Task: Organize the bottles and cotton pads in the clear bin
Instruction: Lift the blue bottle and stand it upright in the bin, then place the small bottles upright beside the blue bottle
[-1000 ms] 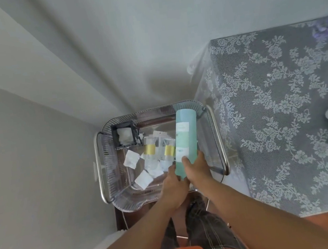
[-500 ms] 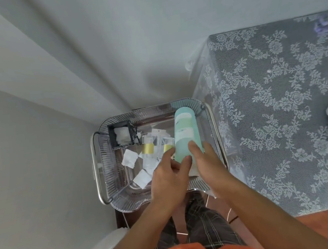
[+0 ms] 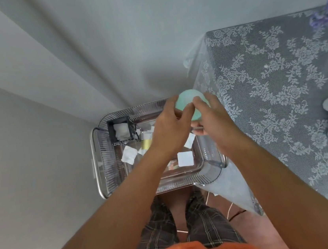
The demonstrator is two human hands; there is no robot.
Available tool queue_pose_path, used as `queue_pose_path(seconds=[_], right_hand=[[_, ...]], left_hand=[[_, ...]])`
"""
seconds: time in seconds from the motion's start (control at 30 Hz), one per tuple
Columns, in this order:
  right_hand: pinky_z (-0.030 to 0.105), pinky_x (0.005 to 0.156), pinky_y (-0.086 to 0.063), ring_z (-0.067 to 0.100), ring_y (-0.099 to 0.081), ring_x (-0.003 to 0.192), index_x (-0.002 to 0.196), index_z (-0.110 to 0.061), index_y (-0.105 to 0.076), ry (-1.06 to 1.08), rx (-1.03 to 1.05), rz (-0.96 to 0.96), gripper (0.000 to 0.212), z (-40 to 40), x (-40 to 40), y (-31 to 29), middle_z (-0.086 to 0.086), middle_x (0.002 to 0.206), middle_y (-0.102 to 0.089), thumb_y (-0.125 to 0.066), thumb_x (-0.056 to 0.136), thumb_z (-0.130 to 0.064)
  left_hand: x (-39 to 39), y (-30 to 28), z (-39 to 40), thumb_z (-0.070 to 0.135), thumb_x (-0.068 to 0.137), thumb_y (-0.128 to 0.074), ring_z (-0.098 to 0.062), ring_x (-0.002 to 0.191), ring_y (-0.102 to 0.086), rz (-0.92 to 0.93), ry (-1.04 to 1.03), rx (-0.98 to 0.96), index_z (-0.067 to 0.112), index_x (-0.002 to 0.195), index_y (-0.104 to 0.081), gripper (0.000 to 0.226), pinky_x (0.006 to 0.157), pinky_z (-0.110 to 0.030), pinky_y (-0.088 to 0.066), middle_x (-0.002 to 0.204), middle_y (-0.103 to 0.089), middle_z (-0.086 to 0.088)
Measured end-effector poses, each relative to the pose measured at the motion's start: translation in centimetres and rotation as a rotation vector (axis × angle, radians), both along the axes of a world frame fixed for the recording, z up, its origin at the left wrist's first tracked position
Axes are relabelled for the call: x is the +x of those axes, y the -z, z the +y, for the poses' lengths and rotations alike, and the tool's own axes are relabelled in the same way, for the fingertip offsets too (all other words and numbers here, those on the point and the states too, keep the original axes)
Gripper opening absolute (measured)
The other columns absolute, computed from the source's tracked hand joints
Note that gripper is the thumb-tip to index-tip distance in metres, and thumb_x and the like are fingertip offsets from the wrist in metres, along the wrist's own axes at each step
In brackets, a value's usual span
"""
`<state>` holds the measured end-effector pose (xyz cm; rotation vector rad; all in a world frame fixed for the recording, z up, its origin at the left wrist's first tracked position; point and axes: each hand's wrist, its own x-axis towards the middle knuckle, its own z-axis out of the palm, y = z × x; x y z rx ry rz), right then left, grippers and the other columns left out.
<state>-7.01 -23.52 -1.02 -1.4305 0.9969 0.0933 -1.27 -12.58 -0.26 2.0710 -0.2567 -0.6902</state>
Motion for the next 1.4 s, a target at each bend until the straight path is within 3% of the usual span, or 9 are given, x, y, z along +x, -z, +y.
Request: queue_pose_path(seconds=[0.13,0.27,0.47,0.57,0.67,0.93,1.13,1.27,1.4], right_hand=[[0.051,0.096,-0.057,0.024,-0.071,0.106,0.149,-0.038,-0.04,-0.016,-0.133,-0.025,0.068,0.5,0.5,-0.4,-0.008,0.123,-0.066,-0.048,0.086,-0.062],[0.053,0.095,-0.057,0.022,-0.07,0.108,0.136,-0.048,-0.046,0.037,-0.152,-0.049,0.056,1.5,-0.7,-0.1,-0.018,0.117,-0.064,-0.046,0.082,-0.066],[0.051,0.109,-0.047,0.014,-0.059,0.129,0.139,-0.06,-0.039,0.051,-0.049,-0.053,0.049,4.1,-5.2,2.8,-0.022,0.139,-0.054,-0.048,0.09,-0.061],[0.051,0.108,-0.047,0.017,-0.059,0.125,0.146,-0.033,-0.043,-0.079,-0.012,0.134,0.058,5.2,-6.5,5.6,-0.007,0.141,-0.057,-0.051,0.092,-0.053],[0.039,0.099,-0.045,0.014,-0.055,0.118,0.148,-0.025,-0.044,-0.251,0.008,0.25,0.049,6.3,-6.2,7.9,-0.004,0.144,-0.056,-0.049,0.102,-0.042],[0.045,0.095,-0.053,0.025,-0.065,0.108,0.121,-0.021,-0.061,-0.28,0.051,0.361,0.025,9.5,-3.8,11.1,-0.004,0.113,-0.066,-0.052,0.097,-0.023],[0.045,0.089,-0.056,0.022,-0.068,0.101,0.12,-0.026,-0.067,-0.197,0.051,0.293,0.027,9.5,-3.8,11.4,-0.001,0.11,-0.073,-0.054,0.097,-0.022],[0.052,0.09,-0.057,0.027,-0.069,0.101,0.114,-0.023,-0.068,-0.107,0.053,0.231,0.022,8.9,-3.7,11.5,0.006,0.105,-0.073,-0.05,0.1,-0.025],[0.05,0.092,-0.061,0.031,-0.072,0.105,0.119,-0.013,-0.068,0.062,0.195,0.104,0.026,8.1,-2.6,11.3,0.017,0.112,-0.073,-0.049,0.102,-0.017]], left_hand=[[0.4,0.7,-0.3,0.046,0.098,-0.056,-0.015,0.089,-0.072,0.086,-0.05,-0.1,0.026,0.145,-0.047,0.052,0.084,-0.043,-0.058,0.094,-0.072,0.0],[-0.7,2.2,2.2,0.037,0.098,-0.06,-0.01,0.082,-0.072,0.127,-0.125,-0.211,0.029,0.141,-0.05,0.045,0.063,-0.024,-0.058,0.092,-0.074,0.002],[-4.8,7.6,7.8,0.044,0.097,-0.056,0.009,0.078,-0.065,0.231,-0.174,0.123,0.03,0.136,-0.053,0.041,0.053,-0.011,-0.044,0.109,-0.069,0.012],[-6.3,10.0,9.4,0.042,0.097,-0.056,-0.002,0.101,-0.063,0.241,-0.135,0.244,0.026,0.142,-0.049,0.047,0.075,-0.023,-0.048,0.133,-0.062,0.008],[-7.1,12.0,9.6,0.04,0.098,-0.057,-0.021,0.126,-0.055,0.213,-0.036,0.346,0.022,0.148,-0.044,0.055,0.095,-0.035,-0.047,0.146,-0.053,-0.002],[-7.0,13.8,8.7,0.03,0.099,-0.056,-0.028,0.123,-0.059,0.204,-0.065,0.384,0.019,0.15,-0.038,0.055,0.096,-0.043,-0.051,0.141,-0.058,-0.009],[-6.4,13.5,8.7,0.029,0.097,-0.059,-0.016,0.117,-0.06,0.19,-0.124,0.27,0.025,0.145,-0.047,0.049,0.095,-0.041,-0.053,0.131,-0.062,0.0],[-5.1,12.5,7.8,0.027,0.095,-0.063,-0.002,0.101,-0.065,0.223,-0.227,0.146,0.028,0.14,-0.055,0.045,0.078,-0.024,-0.056,0.123,-0.062,0.008],[-3.6,11.9,6.7,0.029,0.097,-0.06,0.018,0.082,-0.06,0.17,-0.271,0.129,0.027,0.134,-0.06,0.037,0.057,0.0,-0.041,0.116,-0.063,0.012]])
